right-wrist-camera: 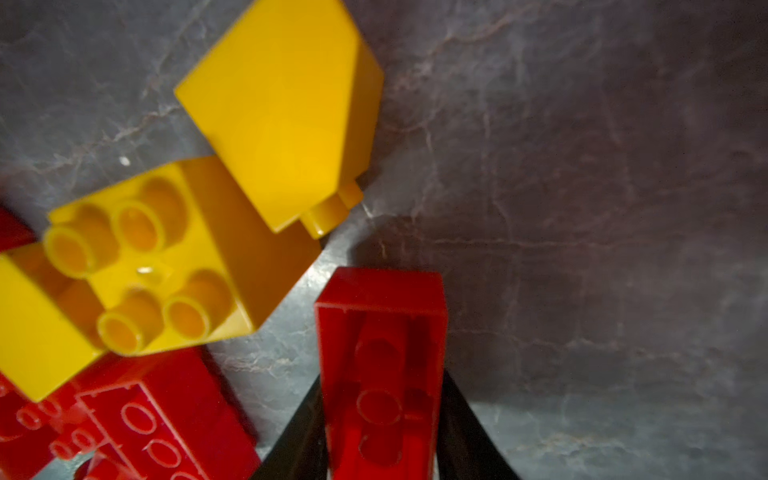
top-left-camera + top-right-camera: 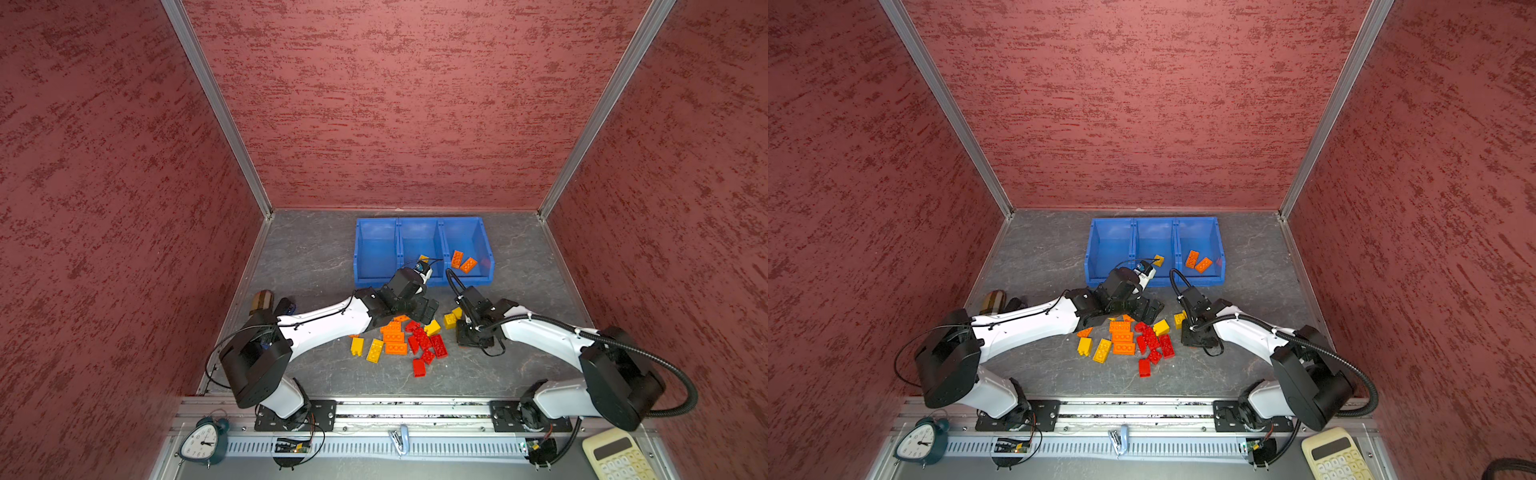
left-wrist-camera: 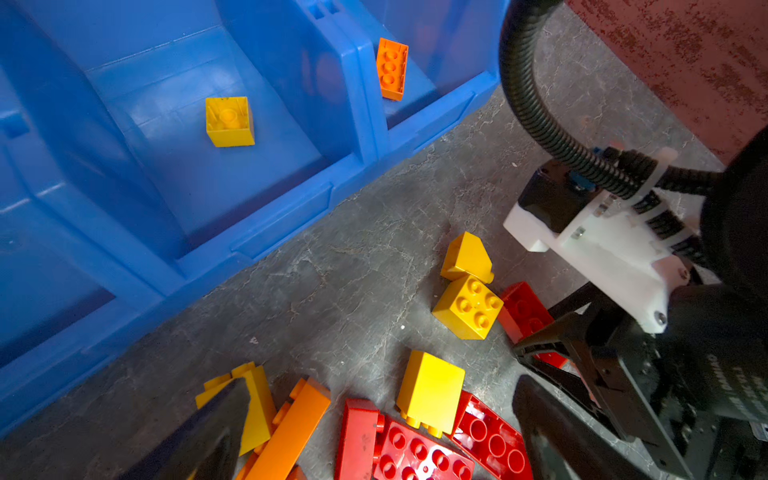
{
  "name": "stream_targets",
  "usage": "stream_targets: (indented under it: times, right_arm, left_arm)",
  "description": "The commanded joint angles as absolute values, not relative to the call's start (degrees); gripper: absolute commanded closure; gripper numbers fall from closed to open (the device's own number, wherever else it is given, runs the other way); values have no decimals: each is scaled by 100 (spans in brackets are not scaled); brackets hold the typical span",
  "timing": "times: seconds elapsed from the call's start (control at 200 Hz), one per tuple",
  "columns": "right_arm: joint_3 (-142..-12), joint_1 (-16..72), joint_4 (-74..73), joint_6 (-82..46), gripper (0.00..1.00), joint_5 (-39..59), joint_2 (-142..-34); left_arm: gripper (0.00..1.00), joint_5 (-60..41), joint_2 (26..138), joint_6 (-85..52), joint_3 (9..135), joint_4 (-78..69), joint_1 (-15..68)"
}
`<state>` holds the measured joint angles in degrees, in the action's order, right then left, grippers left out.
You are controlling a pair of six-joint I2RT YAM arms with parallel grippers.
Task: Sort the legos into containers by color
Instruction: 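Grasp a red brick with the right gripper while the left gripper lowers to the pile, then drop the red brick into the compartment nearest the left arm with the right gripper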
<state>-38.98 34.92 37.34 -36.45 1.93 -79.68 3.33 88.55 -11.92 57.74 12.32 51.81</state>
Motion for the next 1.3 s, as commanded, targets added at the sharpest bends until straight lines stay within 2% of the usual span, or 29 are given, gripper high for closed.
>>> stream_targets:
  times: [0.0, 0.155, 0.336, 0.471, 0.601, 0.802, 0.957, 1.077, 1.297]
  right_arm:
    - [-4086, 3572, 3893, -3525, 67, -206, -7849]
    - [-4337, 3636, 3491, -3262, 71, -282, -7326]
    - [-4624, 3665, 2191, -2734, 71, 91, -7213]
    - [-5434, 3695, 1465, -2157, 71, 589, -8210]
    - [-6543, 3821, 1267, -1897, 70, 461, -9315]
    - [-7992, 3849, 1202, -1638, 69, 431, -10541]
    - [-8803, 3858, 1318, -1511, 67, 639, -11260]
    - [-9196, 3858, 1535, -1501, 61, 543, -11573]
    - [-9147, 3863, 1512, -1507, 38, 636, -11284]
  left_arm:
    - [1, 540, 8763, -1090, 5646, 1177, 5192]
    - [1, 853, 8426, -1266, 5407, 984, 5135]
    - [1, 1879, 8138, -2116, 5259, 1277, 4880]
    - [1, 2500, 8058, -2928, 5325, 2257, 4585]
    - [1, 2857, 7725, -3689, 5157, 2993, 4406]
    - [1, 2811, 7128, -4352, 4652, 3361, 4298]
    - [1, 2573, 7094, -4421, 4528, 3389, 4272]
    - [1, 2215, 7282, -4160, 4560, 3188, 4262]
    - [1, 1664, 7903, -3557, 4853, 3081, 4217]
